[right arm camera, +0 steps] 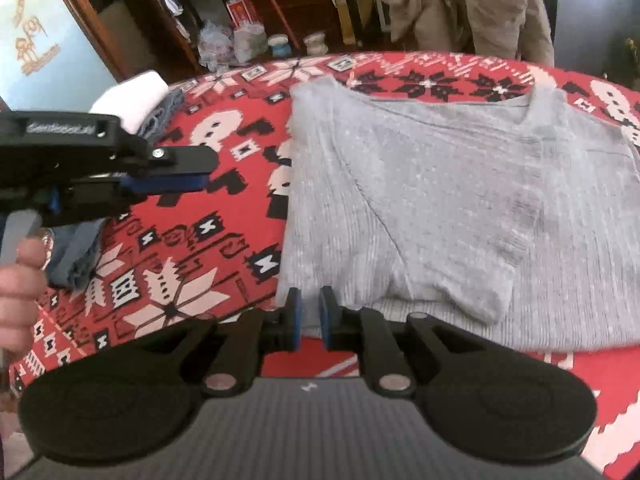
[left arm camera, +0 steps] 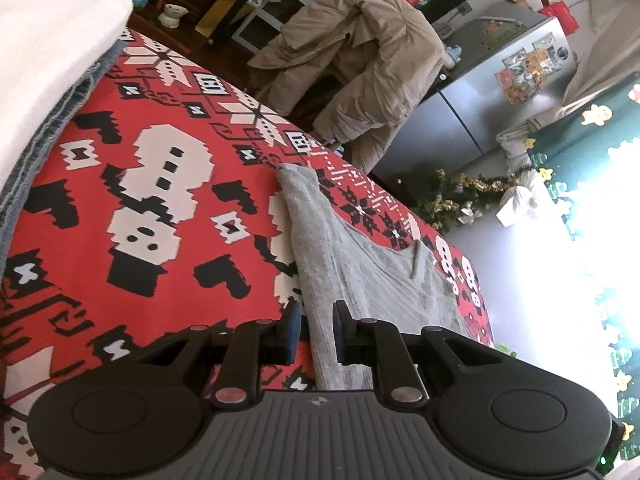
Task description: Fold clothes
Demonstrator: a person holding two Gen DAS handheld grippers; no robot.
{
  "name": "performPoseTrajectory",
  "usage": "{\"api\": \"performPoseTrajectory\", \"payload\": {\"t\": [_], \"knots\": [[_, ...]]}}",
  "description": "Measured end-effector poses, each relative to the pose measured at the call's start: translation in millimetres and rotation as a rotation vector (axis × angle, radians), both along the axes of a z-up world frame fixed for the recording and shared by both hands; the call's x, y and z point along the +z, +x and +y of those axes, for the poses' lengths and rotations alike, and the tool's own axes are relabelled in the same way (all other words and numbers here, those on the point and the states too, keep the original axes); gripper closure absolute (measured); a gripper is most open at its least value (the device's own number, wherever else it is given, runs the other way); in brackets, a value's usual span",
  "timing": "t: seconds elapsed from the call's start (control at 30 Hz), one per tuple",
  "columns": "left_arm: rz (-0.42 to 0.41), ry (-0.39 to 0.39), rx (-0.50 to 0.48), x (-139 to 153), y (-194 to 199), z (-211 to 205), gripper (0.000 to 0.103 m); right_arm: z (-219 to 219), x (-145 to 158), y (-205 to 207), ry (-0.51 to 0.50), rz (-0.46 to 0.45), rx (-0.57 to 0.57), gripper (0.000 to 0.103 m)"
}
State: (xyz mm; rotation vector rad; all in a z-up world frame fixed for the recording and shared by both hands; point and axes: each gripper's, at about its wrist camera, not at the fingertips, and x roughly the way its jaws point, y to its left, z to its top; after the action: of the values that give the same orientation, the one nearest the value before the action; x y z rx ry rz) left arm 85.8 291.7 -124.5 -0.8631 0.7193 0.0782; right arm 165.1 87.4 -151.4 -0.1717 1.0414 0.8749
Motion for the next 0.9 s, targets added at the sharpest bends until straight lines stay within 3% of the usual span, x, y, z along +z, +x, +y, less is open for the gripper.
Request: {"api": "performPoseTrajectory", "payload": {"t": [0.13, 0.17, 0.3, 0.37, 0.57, 0.7, 0.9], "knots": [[-0.024, 0.001, -0.03, -2, 2, -14, 0.09, -8, 7, -10, -0.009, 0.0, 0.021, 0.091], [-0.032, 0.004, -0.045, -2, 4, -20, 0.096, -12, 11, -10, 0.0, -0.017, 0.008, 0.091], [-0.057, -0.028, -0.08, -11, 11, -38, 0.097, -25, 24, 9, 0.043, -0.115, -0.092, 0.09], [-0.056, -0.082, -0.109, -20, 17, -46, 0.098, -26, 21, 16, 0.064, -0.126, -0.118, 0.09], [0.09, 0.004, -0.206, -37, 28, -79, 0.101, -30, 0, 5, 0.034, -0.164, -0.069, 0.093], [0.104, 0.004, -0.2, -33, 23, -79, 0.101, -44, 0, 7, 0.033, -0.184, -0.103, 0.093], [0.051, 0.074, -0.198, -24, 27, -91, 0.099, -72, 6, 18, 0.049, -0.21, -0.198, 0.091]]}}
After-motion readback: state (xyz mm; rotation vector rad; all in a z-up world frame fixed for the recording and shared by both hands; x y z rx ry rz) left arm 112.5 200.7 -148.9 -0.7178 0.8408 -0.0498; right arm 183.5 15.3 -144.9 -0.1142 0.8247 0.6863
